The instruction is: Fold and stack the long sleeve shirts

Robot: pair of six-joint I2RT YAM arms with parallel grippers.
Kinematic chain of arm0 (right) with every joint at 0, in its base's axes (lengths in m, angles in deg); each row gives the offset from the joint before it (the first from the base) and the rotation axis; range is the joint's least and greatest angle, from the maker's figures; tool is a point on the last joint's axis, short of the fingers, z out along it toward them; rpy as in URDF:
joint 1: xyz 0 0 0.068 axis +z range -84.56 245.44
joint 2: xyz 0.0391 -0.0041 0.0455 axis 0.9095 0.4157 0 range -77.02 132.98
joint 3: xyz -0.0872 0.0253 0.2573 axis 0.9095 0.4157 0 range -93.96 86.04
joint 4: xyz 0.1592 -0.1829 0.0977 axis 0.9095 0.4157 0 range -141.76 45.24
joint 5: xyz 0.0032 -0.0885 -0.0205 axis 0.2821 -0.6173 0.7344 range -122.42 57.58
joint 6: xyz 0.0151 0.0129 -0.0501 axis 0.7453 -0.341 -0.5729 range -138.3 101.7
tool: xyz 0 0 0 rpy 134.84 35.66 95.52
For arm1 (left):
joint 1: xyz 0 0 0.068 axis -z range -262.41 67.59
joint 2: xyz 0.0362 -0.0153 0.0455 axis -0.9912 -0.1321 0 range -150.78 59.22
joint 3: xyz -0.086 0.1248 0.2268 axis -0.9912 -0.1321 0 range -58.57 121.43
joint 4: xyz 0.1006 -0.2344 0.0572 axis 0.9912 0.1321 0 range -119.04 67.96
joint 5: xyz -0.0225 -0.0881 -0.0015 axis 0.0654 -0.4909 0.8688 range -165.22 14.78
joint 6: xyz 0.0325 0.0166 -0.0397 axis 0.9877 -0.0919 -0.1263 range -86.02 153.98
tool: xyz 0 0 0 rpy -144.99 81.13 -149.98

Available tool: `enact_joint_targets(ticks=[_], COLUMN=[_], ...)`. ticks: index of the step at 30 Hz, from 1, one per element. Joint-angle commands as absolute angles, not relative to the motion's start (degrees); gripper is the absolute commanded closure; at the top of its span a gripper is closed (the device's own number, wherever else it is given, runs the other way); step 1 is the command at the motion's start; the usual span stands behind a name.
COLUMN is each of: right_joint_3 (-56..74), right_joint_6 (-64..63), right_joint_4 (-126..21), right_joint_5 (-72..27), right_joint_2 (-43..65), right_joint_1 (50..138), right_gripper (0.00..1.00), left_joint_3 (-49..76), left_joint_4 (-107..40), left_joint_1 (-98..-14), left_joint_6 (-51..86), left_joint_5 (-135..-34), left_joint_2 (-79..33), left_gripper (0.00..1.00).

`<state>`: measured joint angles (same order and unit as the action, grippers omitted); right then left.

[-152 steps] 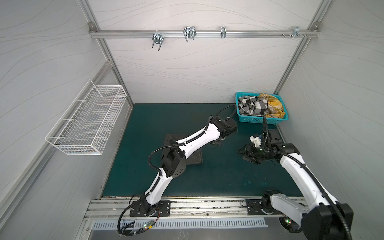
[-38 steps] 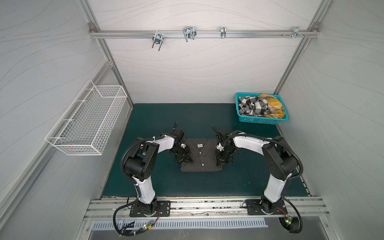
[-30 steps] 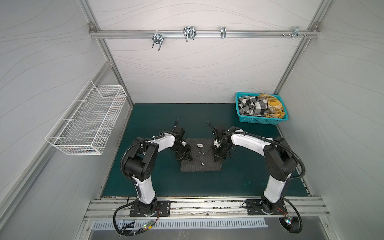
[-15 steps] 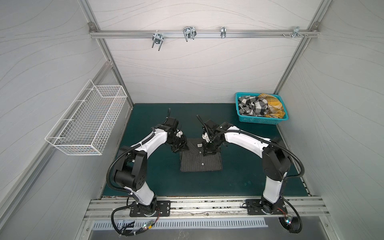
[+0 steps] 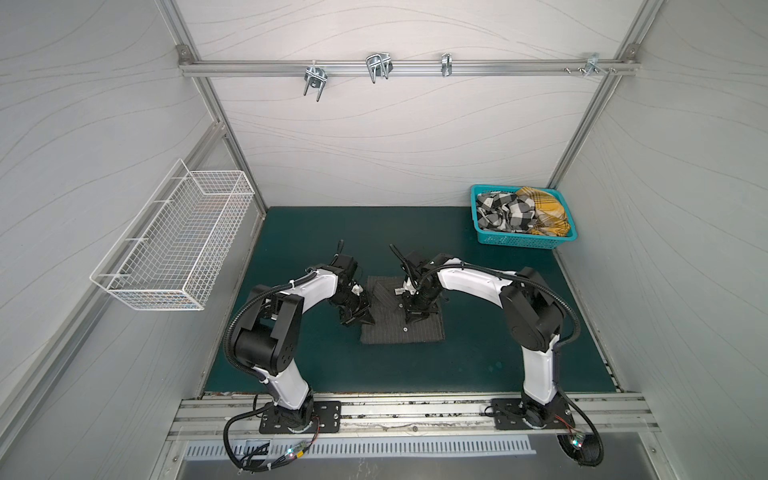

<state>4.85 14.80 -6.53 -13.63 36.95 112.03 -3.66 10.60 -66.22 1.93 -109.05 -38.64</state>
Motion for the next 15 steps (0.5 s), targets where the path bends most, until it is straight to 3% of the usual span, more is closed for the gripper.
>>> enact_joint_targets(ticks=[1,8,15], right_joint_3=[5.5,4.6,1.0], right_joint_6=[15.2,15.4,12.4], right_joint_4=[-6.6,-5.9,-2.7], right_joint_5=[-13.2,-12.0,-11.5], right_joint_2=[38.2,35.5,31.8], right_joint_1=[112.1,109.3,99.7], right_gripper=[0.86,0.87,0.84], left_joint_3=[-4.1,-3.1,6.4], left_joint_4=[9.1,9.5,16.0], left_joint_1=[-66.1,-66.1,-66.1], left_joint_6=[3.2,4.1,5.4], left_joint_5=[-108.0,-107.1,-107.0], left_joint_2=[-40.8,-42.4,-38.9], left_gripper=[1.00,1.00,0.95])
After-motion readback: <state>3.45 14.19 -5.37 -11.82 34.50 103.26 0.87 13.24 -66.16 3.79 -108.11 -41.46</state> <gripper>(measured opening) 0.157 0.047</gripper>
